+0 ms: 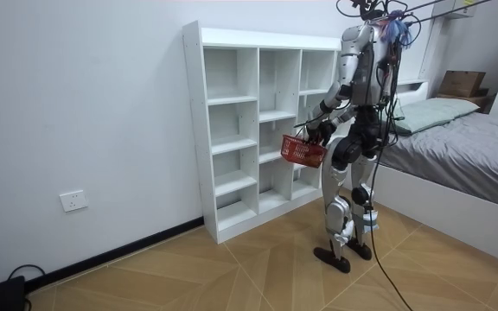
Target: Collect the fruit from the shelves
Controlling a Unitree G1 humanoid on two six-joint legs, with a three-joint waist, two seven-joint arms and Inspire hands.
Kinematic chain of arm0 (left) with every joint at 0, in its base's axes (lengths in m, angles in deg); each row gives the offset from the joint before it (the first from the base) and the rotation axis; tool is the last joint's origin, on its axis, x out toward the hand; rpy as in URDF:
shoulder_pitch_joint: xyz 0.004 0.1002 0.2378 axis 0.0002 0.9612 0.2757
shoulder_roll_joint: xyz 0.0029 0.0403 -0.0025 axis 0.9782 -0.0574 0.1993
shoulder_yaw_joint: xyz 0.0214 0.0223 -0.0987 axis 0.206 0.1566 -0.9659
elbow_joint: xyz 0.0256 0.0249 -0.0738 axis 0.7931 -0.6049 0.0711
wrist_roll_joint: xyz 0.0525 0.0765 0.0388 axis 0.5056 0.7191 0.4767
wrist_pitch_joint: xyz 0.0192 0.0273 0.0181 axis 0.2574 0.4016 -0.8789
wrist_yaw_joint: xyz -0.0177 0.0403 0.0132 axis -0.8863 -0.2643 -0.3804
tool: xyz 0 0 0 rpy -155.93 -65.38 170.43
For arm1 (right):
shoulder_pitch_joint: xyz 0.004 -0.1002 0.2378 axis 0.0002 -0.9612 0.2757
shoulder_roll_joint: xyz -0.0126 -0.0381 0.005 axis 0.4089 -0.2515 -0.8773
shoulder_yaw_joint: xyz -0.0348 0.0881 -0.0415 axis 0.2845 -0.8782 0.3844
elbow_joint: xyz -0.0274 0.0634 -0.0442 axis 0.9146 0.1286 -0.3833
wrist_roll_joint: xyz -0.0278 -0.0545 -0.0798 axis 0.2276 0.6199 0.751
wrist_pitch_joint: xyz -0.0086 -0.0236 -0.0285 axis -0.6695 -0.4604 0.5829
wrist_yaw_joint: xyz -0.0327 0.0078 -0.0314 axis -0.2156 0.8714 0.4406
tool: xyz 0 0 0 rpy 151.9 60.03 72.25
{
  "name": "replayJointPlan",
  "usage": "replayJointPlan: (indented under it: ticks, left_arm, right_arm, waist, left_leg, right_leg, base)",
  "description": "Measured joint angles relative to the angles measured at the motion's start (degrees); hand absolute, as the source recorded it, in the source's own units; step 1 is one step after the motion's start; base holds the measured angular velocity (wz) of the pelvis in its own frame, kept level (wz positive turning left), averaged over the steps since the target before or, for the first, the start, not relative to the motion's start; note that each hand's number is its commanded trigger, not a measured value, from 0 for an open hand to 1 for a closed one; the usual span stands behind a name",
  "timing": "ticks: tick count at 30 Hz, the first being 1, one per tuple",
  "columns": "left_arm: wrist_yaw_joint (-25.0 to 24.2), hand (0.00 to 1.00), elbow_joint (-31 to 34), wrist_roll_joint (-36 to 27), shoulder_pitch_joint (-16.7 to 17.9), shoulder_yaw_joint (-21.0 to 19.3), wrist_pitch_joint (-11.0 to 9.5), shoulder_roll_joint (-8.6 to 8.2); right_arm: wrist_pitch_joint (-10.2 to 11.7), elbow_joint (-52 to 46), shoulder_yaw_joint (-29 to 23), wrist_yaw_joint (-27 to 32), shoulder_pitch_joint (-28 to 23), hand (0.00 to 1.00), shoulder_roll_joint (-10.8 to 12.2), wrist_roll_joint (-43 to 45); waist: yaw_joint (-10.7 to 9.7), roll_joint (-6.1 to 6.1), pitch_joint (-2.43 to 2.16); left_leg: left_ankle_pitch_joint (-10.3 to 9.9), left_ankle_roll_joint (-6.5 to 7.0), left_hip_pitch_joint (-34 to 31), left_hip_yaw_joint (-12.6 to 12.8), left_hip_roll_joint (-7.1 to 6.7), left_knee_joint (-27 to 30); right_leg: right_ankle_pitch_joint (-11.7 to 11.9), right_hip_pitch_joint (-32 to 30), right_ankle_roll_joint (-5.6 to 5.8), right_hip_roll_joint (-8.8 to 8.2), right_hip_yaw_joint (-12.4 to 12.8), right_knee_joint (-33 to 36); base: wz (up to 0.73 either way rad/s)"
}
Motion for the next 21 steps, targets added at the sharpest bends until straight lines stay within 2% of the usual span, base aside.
replayJointPlan:
  ticks: [7,21]
  left_arm:
    - [0.0,1.0,0.0,0.0,0.0,0.0,0.0,0.12]
    - [0.0,1.0,-0.1,0.0,0.2,0.0,0.0,0.1]
  right_arm:
    - [0.0,0.0,0.0,0.0,0.0,0.0,0.2,0.0]
    - [-0.3,0.0,0.1,-0.3,0.0,0.0,0.2,-1.0]
  waist:
    - [-1.0,0.12,-0.08]
    - [-1.1,0.33,-0.27]
  left_leg:
    - [0.0,0.0,0.0,0.0,0.0,0.0]
    - [0.0,0.01,0.4,0.3,0.05,0.0]
  right_leg:
    - [0.0,0.0,0.0,0.0,0.0,0.0]
    - [0.0,0.1,-0.01,0.13,0.7,0.1]
  base:
    - [0.0]
    - [-0.01]
